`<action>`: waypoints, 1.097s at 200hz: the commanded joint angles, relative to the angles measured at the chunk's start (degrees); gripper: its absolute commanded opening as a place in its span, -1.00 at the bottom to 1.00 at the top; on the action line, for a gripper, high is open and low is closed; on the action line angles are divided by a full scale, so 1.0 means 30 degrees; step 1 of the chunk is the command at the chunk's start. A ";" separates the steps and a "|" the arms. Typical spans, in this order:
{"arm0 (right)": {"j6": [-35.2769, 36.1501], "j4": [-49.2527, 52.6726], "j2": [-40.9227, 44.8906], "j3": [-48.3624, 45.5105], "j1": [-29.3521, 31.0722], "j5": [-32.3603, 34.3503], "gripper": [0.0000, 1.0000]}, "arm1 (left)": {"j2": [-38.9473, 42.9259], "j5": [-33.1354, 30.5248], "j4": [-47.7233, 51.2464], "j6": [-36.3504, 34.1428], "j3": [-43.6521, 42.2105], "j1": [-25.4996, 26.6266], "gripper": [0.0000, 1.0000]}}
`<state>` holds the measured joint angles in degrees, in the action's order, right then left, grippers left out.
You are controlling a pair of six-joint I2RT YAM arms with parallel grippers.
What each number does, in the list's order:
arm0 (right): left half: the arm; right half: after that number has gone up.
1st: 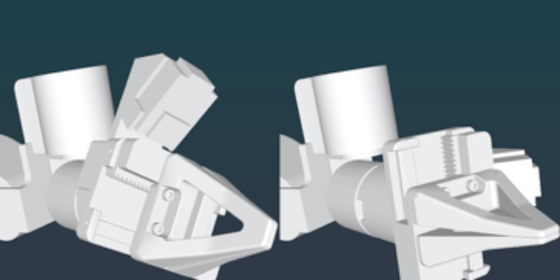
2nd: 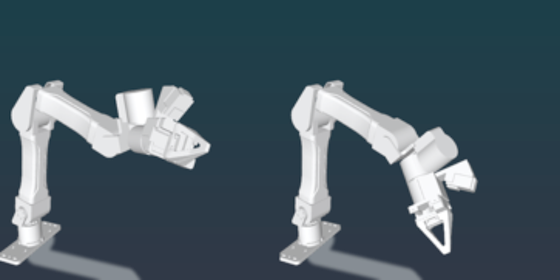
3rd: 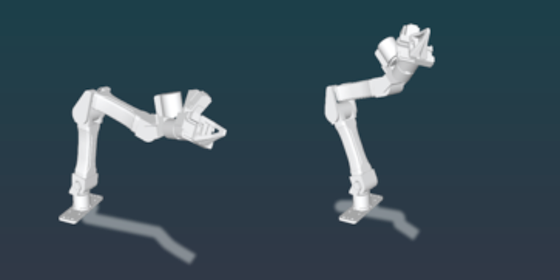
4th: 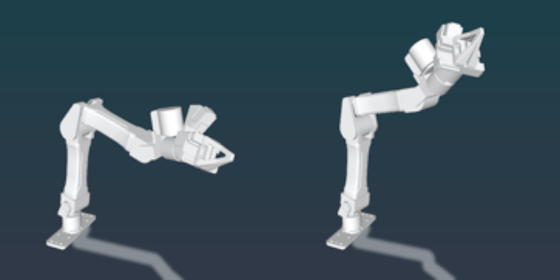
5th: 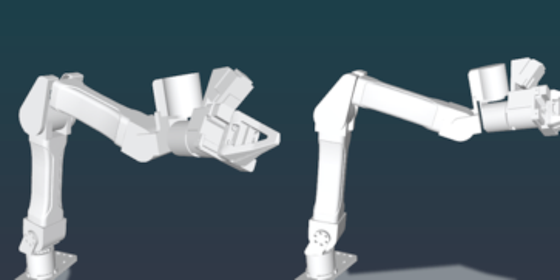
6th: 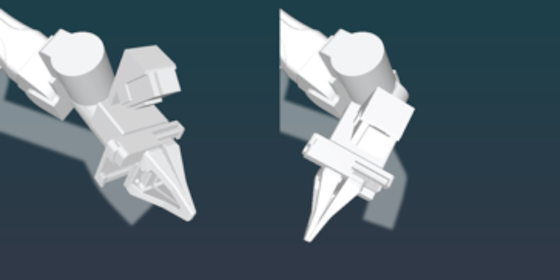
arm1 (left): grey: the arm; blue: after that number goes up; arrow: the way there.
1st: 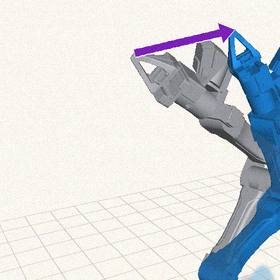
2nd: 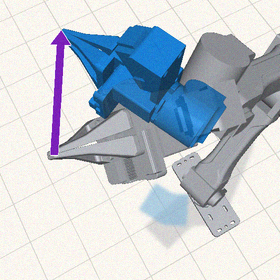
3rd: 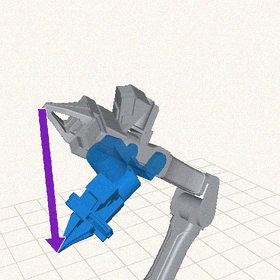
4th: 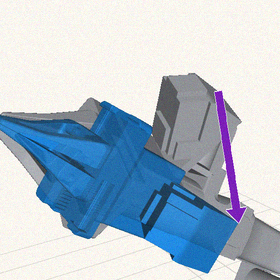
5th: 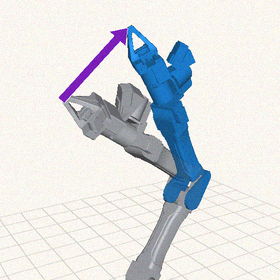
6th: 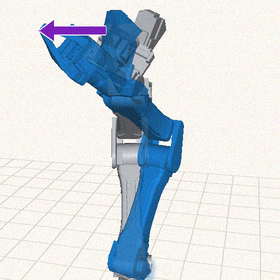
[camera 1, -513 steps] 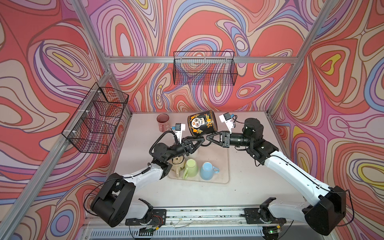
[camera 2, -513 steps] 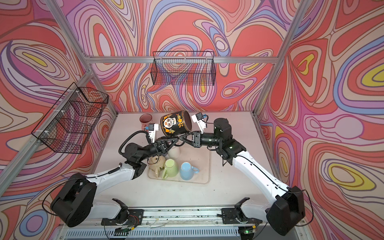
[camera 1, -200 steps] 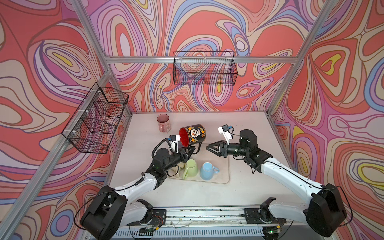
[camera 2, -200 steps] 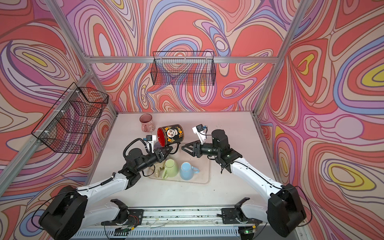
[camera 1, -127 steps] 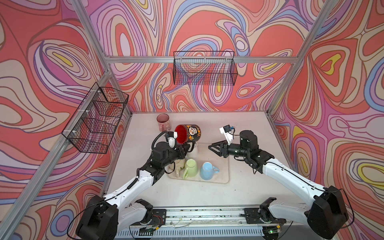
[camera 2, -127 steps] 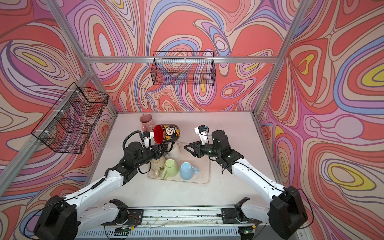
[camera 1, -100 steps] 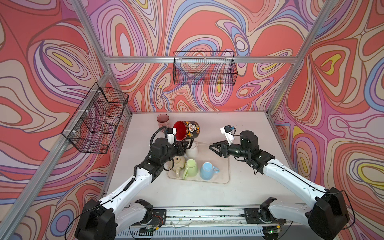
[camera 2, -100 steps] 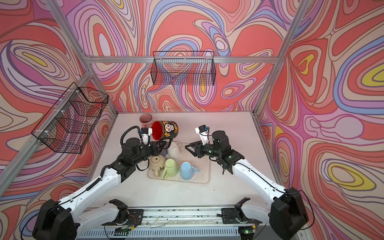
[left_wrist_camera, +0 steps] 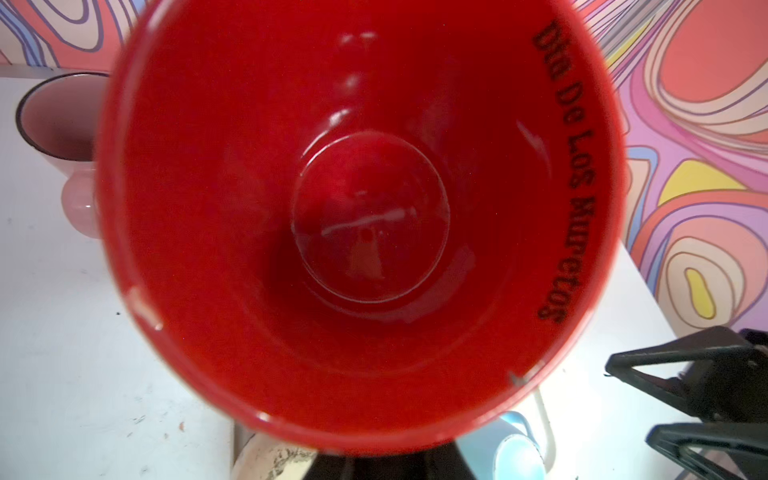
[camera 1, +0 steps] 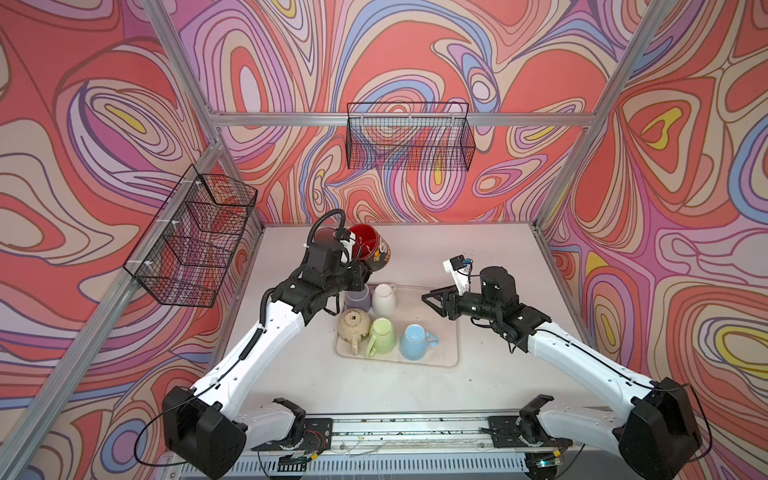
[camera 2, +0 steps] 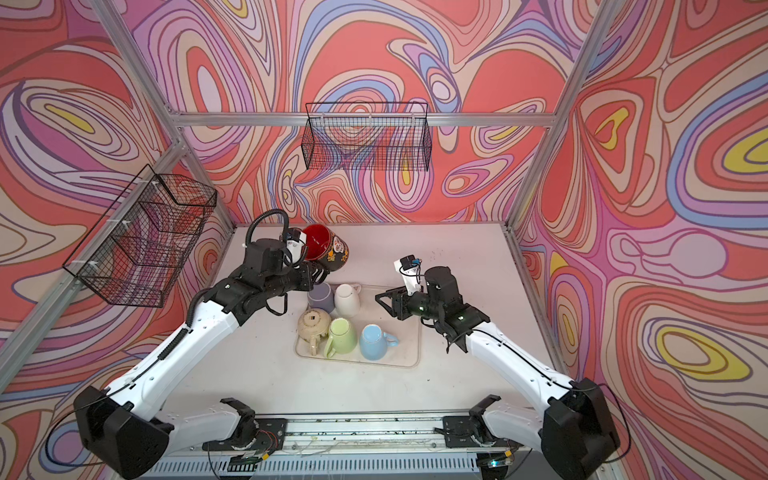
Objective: Turn the mug right side up
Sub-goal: 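Open the right gripper and pull back while the left turns the mug upright, then carry the upright black skull mug beside the pink mug with the left gripper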
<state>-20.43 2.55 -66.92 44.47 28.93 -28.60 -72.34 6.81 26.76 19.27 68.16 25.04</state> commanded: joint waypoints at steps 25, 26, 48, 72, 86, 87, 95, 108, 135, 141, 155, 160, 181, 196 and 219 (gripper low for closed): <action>0.0145 -0.1136 -0.0401 -0.0625 0.0055 0.0660 -0.05 | -0.1818 -0.0749 0.1804 -0.3012 0.3448 -0.0399 -1.00; 0.0122 -0.1168 -0.0415 -0.0634 0.0055 0.0673 -0.05 | -0.1861 -0.0748 0.1847 -0.3047 0.3504 -0.0403 -1.00; -0.0083 -0.1632 -0.0663 -0.0967 0.0055 0.1001 -0.04 | -0.3076 -0.1019 0.2572 -0.3712 0.4809 -0.0607 -1.00; -0.0259 -0.1654 -0.0780 -0.1277 0.0054 0.1871 -0.04 | -0.4456 -0.1817 0.3766 -0.4674 0.6615 -0.0692 -1.00; -0.0425 -0.1583 -0.0918 -0.1302 0.0055 0.2353 -0.04 | -0.5108 -0.1904 0.4288 -0.4828 0.7487 -0.0969 -1.00; -0.0441 -0.1582 -0.0908 -0.1309 0.0055 0.2384 -0.04 | -0.5132 -0.1896 0.4334 -0.4834 0.7544 -0.0981 -1.00; -0.0609 -0.1616 -0.0983 -0.1355 0.0055 0.2637 -0.04 | -0.5497 -0.1836 0.4551 -0.4862 0.7965 -0.1156 -1.00; -0.0891 -0.1749 -0.1015 -0.1501 0.0054 0.3021 -0.05 | -0.6182 -0.1968 0.5126 -0.5096 0.8810 -0.1271 -1.00; -0.1358 -0.2014 -0.1068 -0.1952 0.0054 0.3904 -0.04 | -0.7880 -0.2380 0.6427 -0.5514 1.0549 -0.1303 -1.00; -0.1366 -0.1926 -0.1126 -0.1952 0.0055 0.4078 -0.04 | -0.8190 -0.2434 0.6498 -0.5571 1.0734 -0.1317 -1.00; -0.1474 -0.1846 -0.1230 -0.1961 0.0055 0.4411 -0.04 | -0.8791 -0.2561 0.6559 -0.5578 1.1056 -0.1344 -1.00; -0.1470 -0.1868 -0.1246 -0.1961 0.0055 0.4462 -0.04 | -0.9035 -0.2597 0.6599 -0.5579 1.1237 -0.1341 -1.00; -0.1637 -0.2006 -0.1460 -0.2093 0.0051 0.4693 -0.02 | -1.0093 -0.2882 0.6851 -0.5714 1.1925 -0.1395 -1.00; -0.1723 -0.2037 -0.1783 -0.2109 0.0055 0.4815 -0.02 | -1.0800 -0.3001 0.6950 -0.5874 1.2327 -0.1387 -1.00; -0.1803 -0.2091 -0.2255 -0.2047 0.0055 0.4837 -0.02 | -1.1745 -0.3310 0.7045 -0.6149 1.2885 -0.1395 -1.00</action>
<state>-25.10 -2.83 -71.99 39.07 28.95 -15.53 -107.18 -0.75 50.81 2.94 102.06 21.21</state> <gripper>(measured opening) 0.490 0.189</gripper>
